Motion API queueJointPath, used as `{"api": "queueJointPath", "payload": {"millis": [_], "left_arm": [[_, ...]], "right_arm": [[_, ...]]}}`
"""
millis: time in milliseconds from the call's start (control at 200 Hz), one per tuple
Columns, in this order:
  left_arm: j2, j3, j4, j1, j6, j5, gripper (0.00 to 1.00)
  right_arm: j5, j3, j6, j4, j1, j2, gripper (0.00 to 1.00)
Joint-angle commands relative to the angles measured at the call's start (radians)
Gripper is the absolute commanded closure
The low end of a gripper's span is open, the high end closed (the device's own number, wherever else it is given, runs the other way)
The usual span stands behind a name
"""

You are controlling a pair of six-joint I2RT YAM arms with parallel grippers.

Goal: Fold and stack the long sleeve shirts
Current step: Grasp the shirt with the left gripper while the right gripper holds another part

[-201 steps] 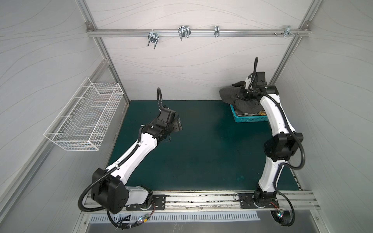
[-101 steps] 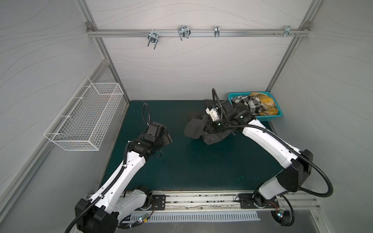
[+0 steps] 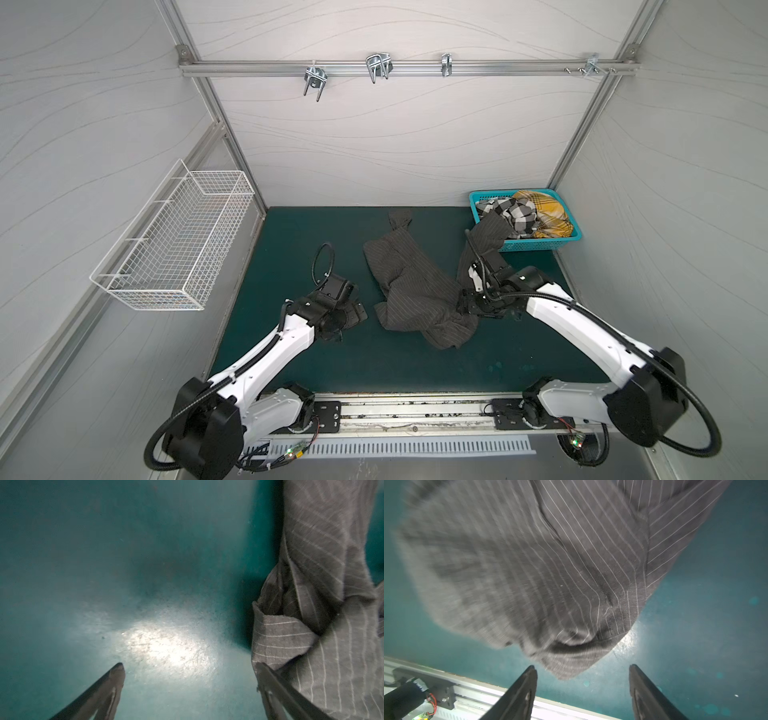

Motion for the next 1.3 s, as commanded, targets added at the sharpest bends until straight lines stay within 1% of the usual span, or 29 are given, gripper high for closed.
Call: {"api": "queueJointPath", "payload": {"millis": [0, 105, 170, 255, 295, 335, 380, 425, 460, 485, 510, 560, 600, 670, 785, 865, 930, 990, 1095, 1165, 1215, 1240, 1291], "left_arm": [[0.085, 0.096, 0.098, -0.022, -0.022, 0.057, 0.01], [0.167, 0.101, 0.171, -0.051, -0.051, 0.129, 0.01], [0.221, 0.103, 0.224, -0.086, -0.070, 0.149, 0.02], [0.305, 0.121, 0.301, -0.130, -0.084, 0.183, 0.08], [0.348, 0.136, 0.333, -0.136, -0.090, 0.206, 0.13], [0.379, 0.153, 0.359, -0.136, -0.097, 0.230, 0.20], [0.398, 0.190, 0.364, -0.136, -0.096, 0.244, 0.29], [0.401, 0.234, 0.342, -0.136, -0.078, 0.236, 0.42], [0.392, 0.272, 0.316, -0.135, -0.054, 0.221, 0.57], [0.382, 0.297, 0.298, -0.136, -0.035, 0.208, 0.68], [0.369, 0.324, 0.276, -0.135, -0.015, 0.194, 0.77], [0.340, 0.380, 0.227, -0.136, 0.033, 0.161, 1.00], [0.314, 0.415, 0.180, -0.136, 0.064, 0.125, 1.00], [0.260, 0.445, 0.125, -0.135, 0.098, 0.087, 1.00], [0.137, 0.397, 0.049, -0.138, 0.102, 0.077, 1.00], [0.038, 0.314, 0.017, -0.147, 0.075, 0.105, 1.00], [-0.032, 0.239, 0.018, -0.179, 0.047, 0.136, 1.00], [-0.065, 0.175, 0.041, -0.221, 0.016, 0.166, 1.00], [-0.024, 0.136, 0.092, -0.244, -0.009, 0.238, 1.00], [0.036, 0.173, 0.138, -0.247, 0.015, 0.271, 1.00], [0.099, 0.222, 0.174, -0.255, 0.041, 0.317, 1.00], [0.137, 0.258, 0.178, -0.262, 0.063, 0.342, 0.95], [0.215, 0.345, 0.149, -0.275, 0.113, 0.363, 0.77]], "right_arm": [[0.015, 0.007, 0.050, -0.051, 0.058, -0.017, 0.29], [-0.042, -0.009, 0.078, -0.026, 0.149, 0.015, 0.29], [-0.080, -0.023, 0.097, -0.001, 0.200, 0.058, 0.30], [-0.102, -0.042, 0.119, 0.036, 0.259, 0.114, 0.30], [-0.114, -0.060, 0.137, 0.063, 0.271, 0.133, 0.30], [-0.141, -0.080, 0.166, 0.091, 0.273, 0.151, 0.30], [-0.161, -0.102, 0.192, 0.124, 0.263, 0.164, 0.30], [-0.175, -0.120, 0.214, 0.160, 0.237, 0.173, 0.30], [-0.187, -0.129, 0.221, 0.180, 0.207, 0.184, 0.31], [-0.193, -0.127, 0.224, 0.186, 0.169, 0.200, 0.34], [-0.196, -0.122, 0.220, 0.189, 0.143, 0.211, 0.36], [-0.187, -0.093, 0.198, 0.184, 0.075, 0.247, 0.41], [-0.166, -0.048, 0.165, 0.162, 0.015, 0.285, 0.46], [-0.137, 0.032, 0.114, 0.125, -0.070, 0.348, 0.51], [-0.059, 0.203, 0.023, 0.050, -0.176, 0.430, 0.52], [-0.063, 0.304, -0.042, 0.022, -0.196, 0.460, 0.51], [-0.077, 0.357, -0.091, 0.010, -0.189, 0.469, 0.49], [-0.077, 0.388, -0.125, -0.007, -0.172, 0.468, 0.47], [-0.004, 0.375, -0.140, -0.051, -0.125, 0.422, 0.43], [0.036, 0.315, -0.129, -0.059, -0.084, 0.346, 0.41], [0.072, 0.257, -0.112, -0.065, -0.049, 0.276, 0.37], [0.089, 0.226, -0.097, -0.069, -0.030, 0.239, 0.35], [0.114, 0.159, -0.062, -0.074, 0.007, 0.171, 0.31]]}}
